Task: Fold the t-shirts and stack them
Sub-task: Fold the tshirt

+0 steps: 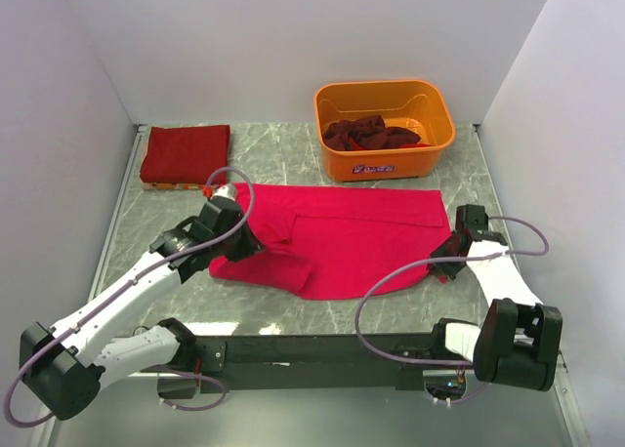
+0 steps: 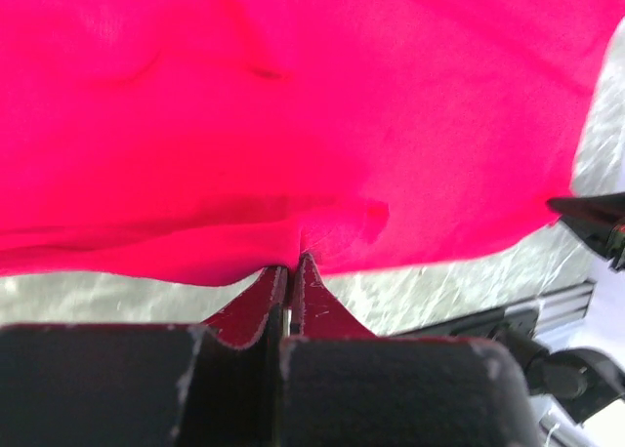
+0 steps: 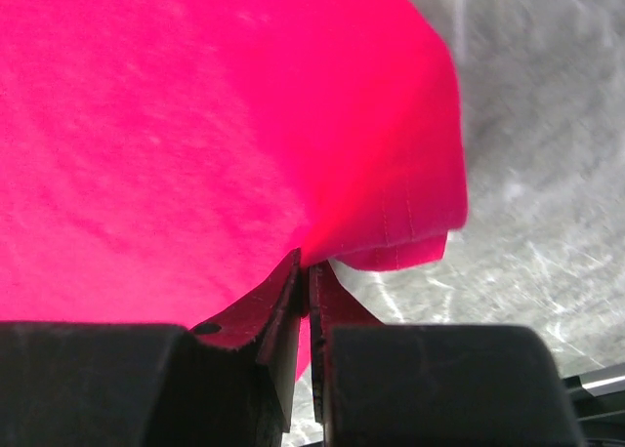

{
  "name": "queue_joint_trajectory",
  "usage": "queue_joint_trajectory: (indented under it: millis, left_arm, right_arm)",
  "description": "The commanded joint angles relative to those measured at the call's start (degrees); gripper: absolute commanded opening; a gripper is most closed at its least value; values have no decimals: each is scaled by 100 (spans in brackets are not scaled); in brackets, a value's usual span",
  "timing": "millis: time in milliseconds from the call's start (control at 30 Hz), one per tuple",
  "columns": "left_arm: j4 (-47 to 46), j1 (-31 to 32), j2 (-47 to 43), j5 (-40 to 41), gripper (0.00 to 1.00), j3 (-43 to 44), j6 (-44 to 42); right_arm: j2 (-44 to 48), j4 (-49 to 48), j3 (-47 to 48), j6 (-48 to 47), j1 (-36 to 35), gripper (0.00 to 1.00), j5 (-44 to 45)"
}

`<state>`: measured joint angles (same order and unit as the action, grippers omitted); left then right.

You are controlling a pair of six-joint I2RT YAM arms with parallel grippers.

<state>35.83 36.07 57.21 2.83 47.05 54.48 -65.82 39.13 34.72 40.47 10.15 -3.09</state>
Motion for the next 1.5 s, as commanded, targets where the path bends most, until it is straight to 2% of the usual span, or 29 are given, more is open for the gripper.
queue_joint_trajectory:
  millis: [0, 433, 767, 1133, 1467]
  left_arm:
    - [-542, -179, 80, 121, 1, 314, -341]
    - [-1280, -654, 176, 367, 1, 480, -842]
    - [-1605, -962, 440, 947, 1, 692, -1071]
    - [-2905, -1428, 1169, 649, 1, 499, -1352]
    - [-3802, -1841, 1995, 509, 1, 516, -1721]
  right_arm:
    - [-123, 59, 377, -249, -13, 12, -217]
    - [-914, -108, 1379, -496, -312, 11, -297]
    - [-1442, -169, 1951, -522, -365, 12, -376]
    - [-1995, -442, 2276, -399, -365, 12, -508]
    - [-2453, -468, 2522, -355, -365, 13, -218]
